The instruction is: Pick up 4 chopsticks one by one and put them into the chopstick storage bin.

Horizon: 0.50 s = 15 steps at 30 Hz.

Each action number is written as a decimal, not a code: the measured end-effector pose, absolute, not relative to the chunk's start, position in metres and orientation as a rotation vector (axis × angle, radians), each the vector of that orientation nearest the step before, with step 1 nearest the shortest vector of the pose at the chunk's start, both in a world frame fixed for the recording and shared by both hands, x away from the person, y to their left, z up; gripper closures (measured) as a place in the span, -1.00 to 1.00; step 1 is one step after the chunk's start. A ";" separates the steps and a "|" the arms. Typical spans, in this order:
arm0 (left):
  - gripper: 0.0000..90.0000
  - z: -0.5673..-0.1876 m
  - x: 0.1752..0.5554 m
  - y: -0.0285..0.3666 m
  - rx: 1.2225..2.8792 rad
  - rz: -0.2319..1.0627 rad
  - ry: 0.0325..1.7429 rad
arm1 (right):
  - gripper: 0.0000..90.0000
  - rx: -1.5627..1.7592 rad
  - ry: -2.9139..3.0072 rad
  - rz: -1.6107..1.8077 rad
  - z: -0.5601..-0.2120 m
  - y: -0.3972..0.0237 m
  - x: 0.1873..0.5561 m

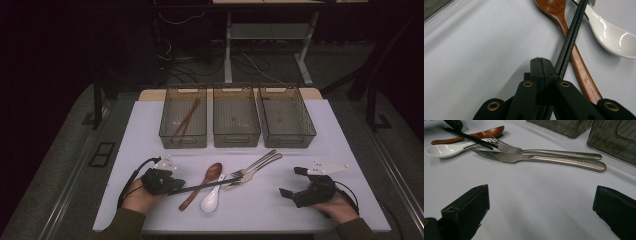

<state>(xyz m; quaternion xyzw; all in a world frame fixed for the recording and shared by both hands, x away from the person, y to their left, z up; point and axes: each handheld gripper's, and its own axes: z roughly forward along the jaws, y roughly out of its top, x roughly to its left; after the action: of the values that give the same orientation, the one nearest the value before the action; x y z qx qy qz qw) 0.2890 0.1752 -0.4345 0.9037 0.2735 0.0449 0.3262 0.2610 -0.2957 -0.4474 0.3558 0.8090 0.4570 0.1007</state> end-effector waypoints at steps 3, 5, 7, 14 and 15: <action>0.95 -0.433 0.289 0.177 2.357 0.131 0.720 | -0.99 1.049 2.391 1.349 -0.448 -0.295 0.261; 0.91 -0.431 0.289 0.178 2.338 0.139 0.716 | -0.99 1.047 2.391 1.349 -0.448 -0.295 0.261; 0.85 -0.429 0.288 0.178 2.309 0.140 0.714 | -0.99 1.046 2.392 1.349 -0.448 -0.295 0.261; 0.60 -0.423 0.282 0.170 2.253 0.142 0.665 | -0.99 1.047 2.393 1.347 -0.448 -0.295 0.261; 0.58 -0.422 0.281 0.168 2.249 0.135 0.658 | -0.99 1.047 2.393 1.347 -0.448 -0.295 0.261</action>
<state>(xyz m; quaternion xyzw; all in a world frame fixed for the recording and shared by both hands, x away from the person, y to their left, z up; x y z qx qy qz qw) 0.2805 0.1685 -0.4225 0.8835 0.2587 0.0530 0.3870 0.2614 -0.2954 -0.4478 0.3545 0.8100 0.4560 0.1010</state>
